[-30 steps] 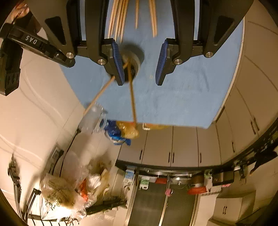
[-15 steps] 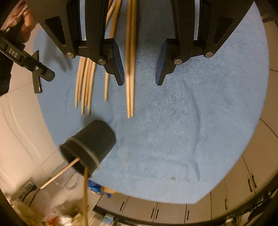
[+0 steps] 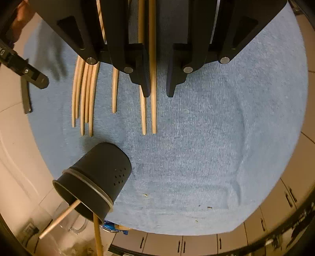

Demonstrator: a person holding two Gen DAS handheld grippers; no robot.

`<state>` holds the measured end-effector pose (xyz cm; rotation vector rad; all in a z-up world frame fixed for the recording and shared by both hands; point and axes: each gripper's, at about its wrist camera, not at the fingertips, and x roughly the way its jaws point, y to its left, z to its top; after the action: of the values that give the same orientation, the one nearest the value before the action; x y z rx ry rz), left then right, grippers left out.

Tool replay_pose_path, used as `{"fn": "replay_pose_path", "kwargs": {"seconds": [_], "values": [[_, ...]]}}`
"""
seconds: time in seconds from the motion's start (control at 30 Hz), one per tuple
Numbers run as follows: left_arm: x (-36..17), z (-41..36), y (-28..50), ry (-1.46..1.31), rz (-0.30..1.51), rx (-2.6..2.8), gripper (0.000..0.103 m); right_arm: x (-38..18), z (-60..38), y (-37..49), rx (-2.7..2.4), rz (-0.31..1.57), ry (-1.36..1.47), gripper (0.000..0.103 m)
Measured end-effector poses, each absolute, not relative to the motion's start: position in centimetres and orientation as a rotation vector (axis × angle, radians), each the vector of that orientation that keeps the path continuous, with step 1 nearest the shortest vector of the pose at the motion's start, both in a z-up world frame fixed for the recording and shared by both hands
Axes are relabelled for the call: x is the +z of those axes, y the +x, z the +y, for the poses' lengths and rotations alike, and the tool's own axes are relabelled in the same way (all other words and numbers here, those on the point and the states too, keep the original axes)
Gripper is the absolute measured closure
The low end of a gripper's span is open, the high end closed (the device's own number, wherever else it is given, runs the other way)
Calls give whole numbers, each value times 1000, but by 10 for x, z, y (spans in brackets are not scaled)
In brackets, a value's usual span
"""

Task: Organize utensils
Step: 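Grasp a chopstick with the left gripper while the right gripper grasps another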

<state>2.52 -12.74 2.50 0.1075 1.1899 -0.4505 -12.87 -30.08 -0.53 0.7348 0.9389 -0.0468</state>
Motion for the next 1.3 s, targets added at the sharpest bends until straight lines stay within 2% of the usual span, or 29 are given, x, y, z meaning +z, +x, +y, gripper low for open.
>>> {"fn": "replay_pose_path", "kwargs": {"seconds": [0.1,0.5,0.63,0.93,1.0,1.3], "values": [[25,-131,22,162,1175,-402,96,-8,-301,-124,-60,959,721,76],[26,-95,22,102,1182,-351,96,-23,-288,-84,-120,1081,661,77],[25,-93,19,101,1177,-358,96,-20,-280,-73,-180,1102,594,84],[23,-108,27,158,1147,-339,96,-16,-253,-39,-242,1199,396,84],[23,-109,25,165,1138,-342,96,-14,-248,-38,-247,1184,355,87],[24,-101,23,123,1153,-345,96,-21,-267,-61,-149,1142,468,89]]}}
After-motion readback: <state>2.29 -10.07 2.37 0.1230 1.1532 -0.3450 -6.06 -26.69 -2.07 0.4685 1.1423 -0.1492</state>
